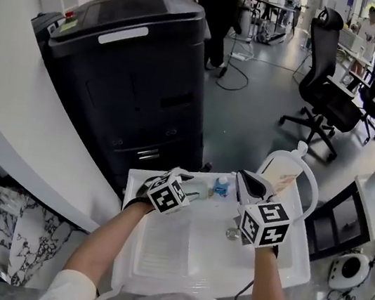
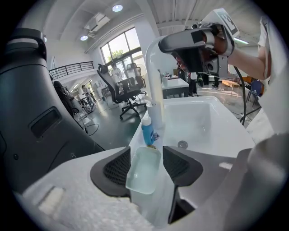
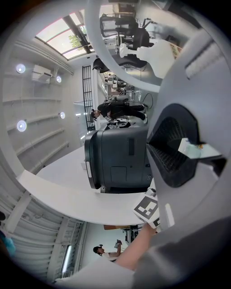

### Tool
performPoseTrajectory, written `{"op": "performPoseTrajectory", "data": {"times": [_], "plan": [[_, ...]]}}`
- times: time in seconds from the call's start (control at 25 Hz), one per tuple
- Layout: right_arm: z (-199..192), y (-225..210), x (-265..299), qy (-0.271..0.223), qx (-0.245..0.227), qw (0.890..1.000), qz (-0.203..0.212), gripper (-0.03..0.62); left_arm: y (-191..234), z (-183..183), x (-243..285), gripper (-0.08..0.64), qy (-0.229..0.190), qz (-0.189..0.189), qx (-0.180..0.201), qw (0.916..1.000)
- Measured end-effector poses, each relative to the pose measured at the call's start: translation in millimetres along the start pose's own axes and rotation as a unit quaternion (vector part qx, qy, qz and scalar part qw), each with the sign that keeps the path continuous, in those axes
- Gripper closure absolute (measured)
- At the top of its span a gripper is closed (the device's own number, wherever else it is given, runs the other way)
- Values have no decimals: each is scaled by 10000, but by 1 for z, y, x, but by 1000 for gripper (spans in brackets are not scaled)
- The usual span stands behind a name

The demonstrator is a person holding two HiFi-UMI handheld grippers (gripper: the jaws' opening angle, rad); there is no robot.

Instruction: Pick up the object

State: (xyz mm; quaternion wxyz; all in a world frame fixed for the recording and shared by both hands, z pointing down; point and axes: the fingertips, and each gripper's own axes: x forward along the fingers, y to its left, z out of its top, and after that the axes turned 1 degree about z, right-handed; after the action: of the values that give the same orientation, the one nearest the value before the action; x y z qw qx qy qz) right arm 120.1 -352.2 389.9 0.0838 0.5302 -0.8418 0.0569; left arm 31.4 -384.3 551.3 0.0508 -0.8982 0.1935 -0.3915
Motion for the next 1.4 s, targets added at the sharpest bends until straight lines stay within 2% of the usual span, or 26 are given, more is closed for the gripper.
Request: {"op": "performPoseTrajectory", "data": {"times": [0.64,1.04,1.4], "plan": [[-10,-10,4,110,70,9996,-257,592,-17,-25,41,333,484,-694,471,9953],[-19,-18,5,190,144,9989,-395,592,-27,-51,59,345,946,-1057,830,9864],[-31,-25,4,295,233,9980,-500,592,-33,-68,70,374,1191,-1244,908,9809]]}}
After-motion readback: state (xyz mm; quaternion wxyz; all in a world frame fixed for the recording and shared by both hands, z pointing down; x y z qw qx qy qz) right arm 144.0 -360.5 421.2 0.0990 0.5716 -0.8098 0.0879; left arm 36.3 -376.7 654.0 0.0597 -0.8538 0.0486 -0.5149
